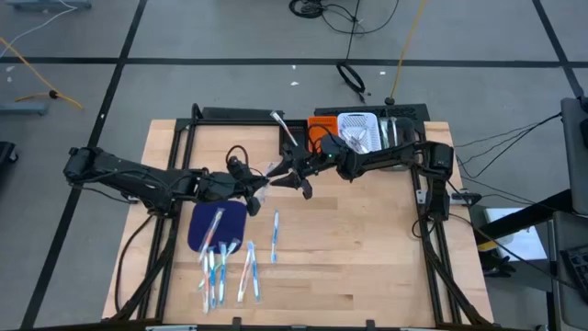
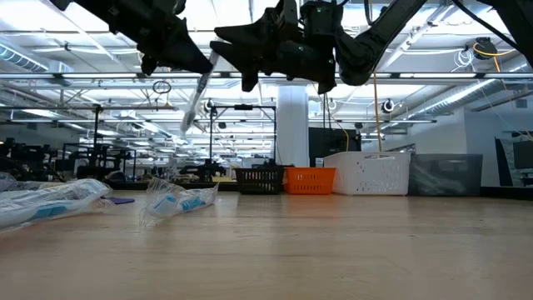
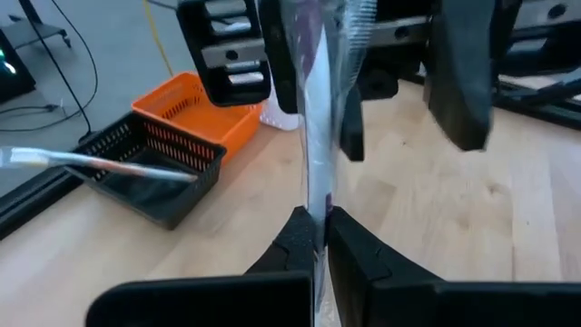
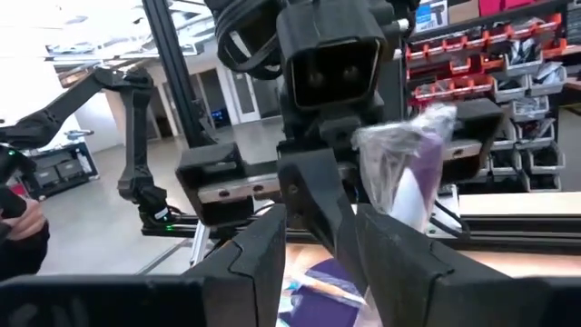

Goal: Pick & Place Toothbrushes
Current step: Put the purple toothbrush into the white bin

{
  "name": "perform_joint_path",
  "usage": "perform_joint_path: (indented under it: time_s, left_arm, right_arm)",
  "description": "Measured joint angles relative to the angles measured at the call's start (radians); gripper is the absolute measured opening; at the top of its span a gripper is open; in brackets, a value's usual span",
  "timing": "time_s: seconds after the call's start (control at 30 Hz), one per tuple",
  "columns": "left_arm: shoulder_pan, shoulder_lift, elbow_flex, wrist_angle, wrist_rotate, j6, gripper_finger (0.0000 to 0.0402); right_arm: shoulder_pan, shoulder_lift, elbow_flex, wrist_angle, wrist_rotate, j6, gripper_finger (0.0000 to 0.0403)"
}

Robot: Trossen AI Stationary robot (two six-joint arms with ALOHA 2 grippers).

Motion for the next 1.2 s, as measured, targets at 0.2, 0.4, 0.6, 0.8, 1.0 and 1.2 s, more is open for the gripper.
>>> perform_joint_path:
  time_s: [0.2,0.4,0.6,0.8,1.0,1.2]
  left_arm:
    - [-0.002,0.039,0.0,0.032,-0.043,0.017,0.0004]
    - [-0.002,-0.021,0.0,0.014,-0.084,0.033,0.0006]
    - [-0.03,-0.066,0.0,0.015,-0.085,0.043,0.0006]
    - [-0.045,-0.046,0.0,0.006,-0.092,0.021,0.0006]
    - [-0.044,0.001,0.0,0.065,-0.108,0.016,0.0005]
    - [-0.051,0.042,-0.001,0.121,-0.114,0.031,0.0004]
  right_arm:
    - [0.006,0.0,0.0,-0.031,-0.034,0.0,0.0132]
    - [0.003,0.0,0.0,-0.128,-0.105,0.0,0.0132]
    - [-0.015,0.0,0.0,-0.124,-0.058,0.0,0.0132]
    - [-0.019,-0.001,0.0,0.0,-0.049,0.022,0.0132]
    - [-0.012,-0.001,0.0,0.056,-0.014,0.022,0.0132]
    - [-0.017,-0.001,0.0,0.043,-0.018,0.029,0.0132]
